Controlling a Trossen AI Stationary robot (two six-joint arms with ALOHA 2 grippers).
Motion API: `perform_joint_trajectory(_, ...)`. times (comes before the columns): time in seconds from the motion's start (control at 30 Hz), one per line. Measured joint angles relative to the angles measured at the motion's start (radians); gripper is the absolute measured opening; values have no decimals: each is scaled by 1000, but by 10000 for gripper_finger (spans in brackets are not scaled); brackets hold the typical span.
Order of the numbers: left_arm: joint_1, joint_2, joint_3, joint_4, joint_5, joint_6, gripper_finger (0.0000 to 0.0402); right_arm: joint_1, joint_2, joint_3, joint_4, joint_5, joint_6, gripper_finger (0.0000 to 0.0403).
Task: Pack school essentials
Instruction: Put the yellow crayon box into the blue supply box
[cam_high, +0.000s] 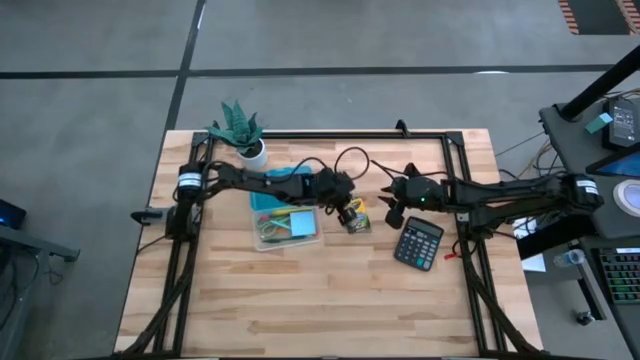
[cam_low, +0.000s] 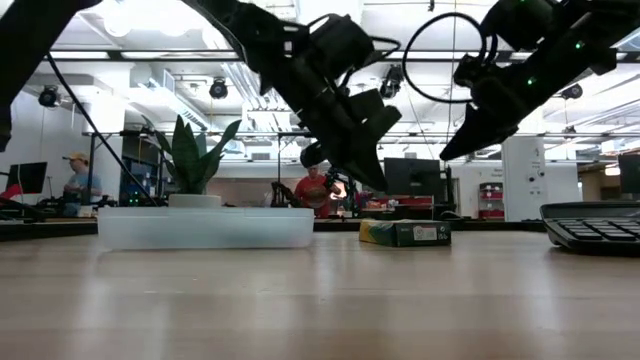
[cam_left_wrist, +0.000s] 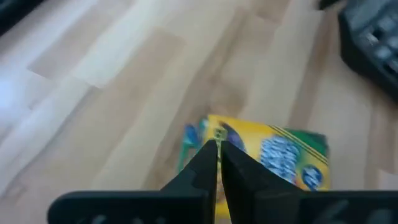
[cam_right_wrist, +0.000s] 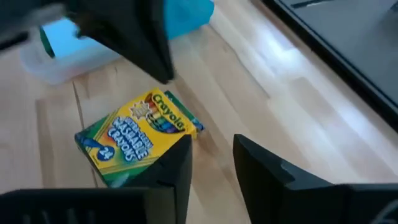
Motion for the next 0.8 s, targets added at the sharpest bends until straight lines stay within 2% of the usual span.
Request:
perform_joint_trajectory(0.3, 35, 56, 13, 72, -7, 22, 0, 0, -28, 0, 1, 0, -30, 72)
perform_joint_trajectory(0.63, 35, 75, 10, 95, -12, 22, 0, 0, -25, 0, 3, 0, -36, 65)
perform_joint_trajectory(0.8, 35, 75, -2, 116, -95, 23, 0, 0, -23, 0, 4, 0, -35, 65)
